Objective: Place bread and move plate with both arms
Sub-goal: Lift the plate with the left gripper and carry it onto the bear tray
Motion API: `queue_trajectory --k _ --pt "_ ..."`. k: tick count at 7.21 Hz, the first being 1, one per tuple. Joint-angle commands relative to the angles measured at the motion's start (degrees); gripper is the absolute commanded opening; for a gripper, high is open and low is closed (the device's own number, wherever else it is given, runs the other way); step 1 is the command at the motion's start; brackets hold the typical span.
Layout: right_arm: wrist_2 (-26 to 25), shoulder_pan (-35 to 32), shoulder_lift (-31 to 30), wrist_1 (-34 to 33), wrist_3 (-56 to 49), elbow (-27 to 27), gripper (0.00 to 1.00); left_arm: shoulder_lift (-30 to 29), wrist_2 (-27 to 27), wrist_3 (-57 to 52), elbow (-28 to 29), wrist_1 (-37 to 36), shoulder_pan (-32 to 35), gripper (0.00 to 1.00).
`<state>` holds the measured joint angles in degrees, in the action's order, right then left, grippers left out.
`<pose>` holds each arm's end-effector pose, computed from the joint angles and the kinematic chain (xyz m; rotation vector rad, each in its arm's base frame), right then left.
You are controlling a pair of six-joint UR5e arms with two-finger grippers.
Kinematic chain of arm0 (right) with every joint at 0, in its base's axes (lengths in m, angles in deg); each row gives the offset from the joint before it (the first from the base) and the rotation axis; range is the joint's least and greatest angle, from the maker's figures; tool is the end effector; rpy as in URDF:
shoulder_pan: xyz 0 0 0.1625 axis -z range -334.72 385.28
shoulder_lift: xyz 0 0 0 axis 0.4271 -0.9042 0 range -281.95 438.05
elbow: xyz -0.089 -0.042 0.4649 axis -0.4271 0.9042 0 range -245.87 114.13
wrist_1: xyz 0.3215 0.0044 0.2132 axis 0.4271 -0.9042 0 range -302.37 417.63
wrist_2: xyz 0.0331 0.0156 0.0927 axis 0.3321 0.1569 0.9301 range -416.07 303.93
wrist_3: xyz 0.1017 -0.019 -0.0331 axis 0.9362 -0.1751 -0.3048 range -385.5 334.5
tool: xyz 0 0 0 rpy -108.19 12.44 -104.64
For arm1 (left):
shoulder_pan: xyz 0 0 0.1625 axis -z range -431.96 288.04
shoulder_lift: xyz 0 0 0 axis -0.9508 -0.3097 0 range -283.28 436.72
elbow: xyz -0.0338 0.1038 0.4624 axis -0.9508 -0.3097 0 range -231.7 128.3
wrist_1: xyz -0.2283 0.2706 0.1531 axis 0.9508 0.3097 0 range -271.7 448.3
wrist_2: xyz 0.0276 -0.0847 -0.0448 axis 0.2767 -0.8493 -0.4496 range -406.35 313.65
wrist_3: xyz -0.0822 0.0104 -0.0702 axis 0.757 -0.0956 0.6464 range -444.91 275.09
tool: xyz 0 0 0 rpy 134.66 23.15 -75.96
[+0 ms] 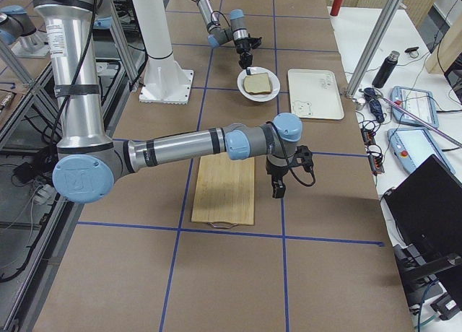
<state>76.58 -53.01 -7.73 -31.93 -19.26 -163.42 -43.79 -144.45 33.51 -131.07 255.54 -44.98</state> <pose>-0.0437 -0.5053 0.6195 0.0850 -0.7649 -0.1700 0.5489 -0.4118 0.3365 -0.1296 1.7256 -0.6004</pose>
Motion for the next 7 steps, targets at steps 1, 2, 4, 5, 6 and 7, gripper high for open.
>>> queue_trajectory --k 1,2,4,5,6,7 --pt "0.15 -0.02 -0.44 0.0 0.09 -0.98 1.0 -4.01 8.4 6.19 1.84 -0.5 0.0 0.0" --pt "0.15 -0.02 -0.27 0.0 0.26 -1.24 1.0 -7.34 12.36 7.86 5.86 -0.59 0.0 0.0" --pt "0.15 -0.1 -0.79 0.0 0.26 -2.64 1.0 -11.23 20.17 14.87 10.18 -0.68 0.17 0.0" --pt "0.06 -0.11 -0.79 0.0 0.26 -2.73 1.0 -13.5 22.31 15.96 14.81 -0.68 0.79 0.0" --pt "0.06 -0.11 -0.79 0.0 0.26 -2.82 1.0 -15.96 24.85 17.01 19.65 -0.68 1.75 0.0" --pt "0.06 -0.11 -0.79 0.08 0.35 -2.91 1.0 -19.03 29.05 22.24 25.26 -0.77 2.54 0.0"
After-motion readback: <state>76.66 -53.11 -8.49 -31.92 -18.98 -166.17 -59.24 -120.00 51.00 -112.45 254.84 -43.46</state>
